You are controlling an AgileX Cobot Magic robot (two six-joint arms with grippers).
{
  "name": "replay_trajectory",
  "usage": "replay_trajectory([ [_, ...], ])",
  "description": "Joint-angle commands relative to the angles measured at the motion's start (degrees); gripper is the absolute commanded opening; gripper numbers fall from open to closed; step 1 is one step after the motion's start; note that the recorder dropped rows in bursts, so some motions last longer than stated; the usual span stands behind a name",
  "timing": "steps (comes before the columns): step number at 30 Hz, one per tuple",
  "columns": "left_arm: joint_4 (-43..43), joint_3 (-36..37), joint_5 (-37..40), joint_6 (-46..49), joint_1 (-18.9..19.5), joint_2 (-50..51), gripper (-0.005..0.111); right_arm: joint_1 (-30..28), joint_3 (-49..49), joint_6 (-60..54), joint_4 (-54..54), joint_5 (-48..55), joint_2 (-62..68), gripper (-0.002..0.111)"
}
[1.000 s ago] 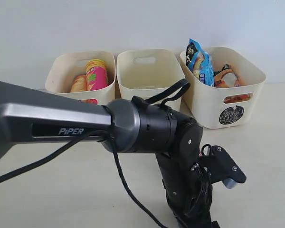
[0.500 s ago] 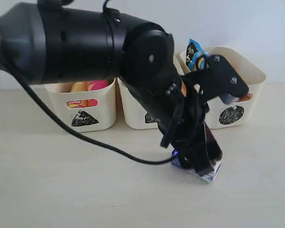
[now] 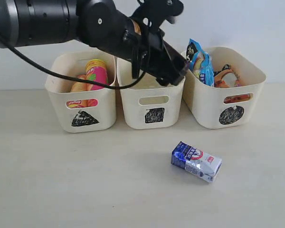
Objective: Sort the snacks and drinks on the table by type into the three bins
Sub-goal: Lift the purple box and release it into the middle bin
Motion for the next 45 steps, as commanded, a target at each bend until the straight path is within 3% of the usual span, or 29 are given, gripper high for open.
replay_trajectory([
  [1,0.04,-3.90,-2.47,-1.57,2.75,3.01,0.004,-0.15,0.27,-0.06,-0.03,-0.24,-0.30,0.000],
  [8,0.04,-8.81,-5.97,-2.67,4.10,8.60,0.004,-0.15,0.27,-0.06,-0.03,-0.24,-0.30,0.000],
  [19,-0.20,-11.63,-5.35,-3.54,4.93,14.21,0.006,-0.15,0.27,-0.06,-0.03,-0.24,-0.30,0.000],
  [30,-0.20,-11.63,-5.10,-8.43,6.56,14.82,0.072,-0.15,0.27,-0.06,-0.03,-0.24,-0.30,0.000],
  [39,-0.20,-11.63,-4.68,-9.10,6.56,14.82,0.079,-0.15,0.27,-0.06,-0.03,-0.24,-0.30,0.000],
  [43,-0.20,-11.63,-3.46,-9.10,6.56,14.82,0.105,-0.15,0.27,-0.06,-0.03,-0.24,-0.30,0.000],
  [45,-0.20,-11.63,-3.46,-9.10,6.56,14.82,0.106,-0.15,0.27,-0.06,-0.03,-0.24,-0.30,0.000],
])
